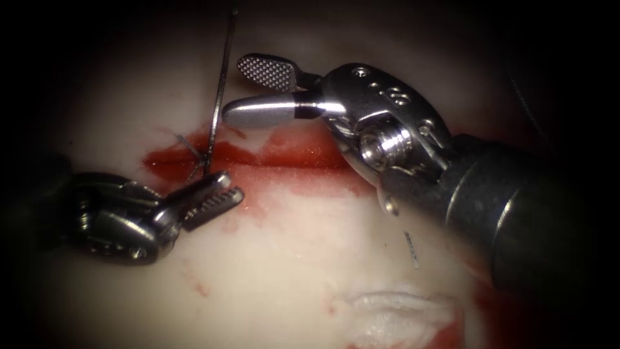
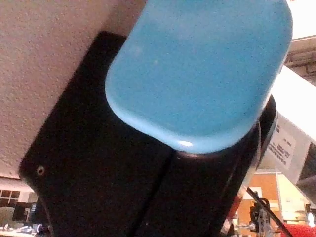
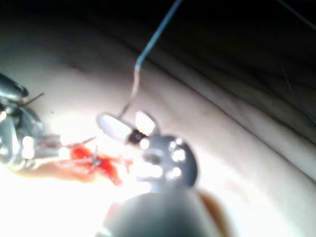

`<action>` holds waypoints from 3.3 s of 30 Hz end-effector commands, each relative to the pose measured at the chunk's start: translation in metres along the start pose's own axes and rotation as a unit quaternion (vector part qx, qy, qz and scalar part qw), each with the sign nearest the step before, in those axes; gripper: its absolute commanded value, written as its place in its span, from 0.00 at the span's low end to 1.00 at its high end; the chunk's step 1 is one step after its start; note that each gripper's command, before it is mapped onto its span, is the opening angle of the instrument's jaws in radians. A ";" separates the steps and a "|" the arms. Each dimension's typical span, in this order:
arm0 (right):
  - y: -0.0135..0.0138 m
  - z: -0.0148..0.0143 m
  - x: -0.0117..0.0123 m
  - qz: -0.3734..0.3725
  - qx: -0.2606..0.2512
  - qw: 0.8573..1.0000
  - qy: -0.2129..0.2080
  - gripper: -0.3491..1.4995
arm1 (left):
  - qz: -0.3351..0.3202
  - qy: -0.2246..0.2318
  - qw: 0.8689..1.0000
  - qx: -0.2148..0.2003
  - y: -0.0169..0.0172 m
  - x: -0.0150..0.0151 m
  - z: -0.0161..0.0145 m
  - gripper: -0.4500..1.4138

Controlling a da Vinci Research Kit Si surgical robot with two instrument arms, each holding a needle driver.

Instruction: Wound Closure

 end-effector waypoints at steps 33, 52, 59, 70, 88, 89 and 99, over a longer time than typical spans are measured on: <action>0.0016 0.0018 0.0026 -0.088 0.004 0.996 0.001 0.00 | 0.098 0.110 0.986 -0.077 -0.0003 0.0011 0.0023 0.75; 0.0093 -0.0043 0.0063 -0.224 -0.023 0.968 0.112 0.00 | 0.588 0.156 0.740 -0.285 -0.0063 -0.0012 0.0022 0.06; 0.0092 -0.0035 0.0065 -0.424 -0.037 0.900 0.094 0.00 | 0.712 0.180 0.490 -0.470 -0.0043 -0.0015 0.0032 0.00; 0.0081 -0.0024 0.0053 -0.443 0.000 0.892 0.093 0.00 | 0.753 0.232 0.402 -0.467 0.0018 -0.0038 0.0037 0.00; 0.0068 -0.0006 0.0033 -0.446 0.026 0.890 0.090 0.00 | 0.724 0.192 0.403 -0.526 0.0048 -0.0069 0.0004 0.00; 0.0068 -0.0005 0.0033 -0.446 0.026 0.890 0.090 0.00 | 0.719 0.192 0.407 -0.529 0.0048 -0.0070 0.0003 0.00; 0.0068 0.0004 0.0020 -0.488 0.050 0.867 0.091 0.00 | 0.703 0.181 0.431 -0.535 0.0046 -0.0067 0.0004 0.00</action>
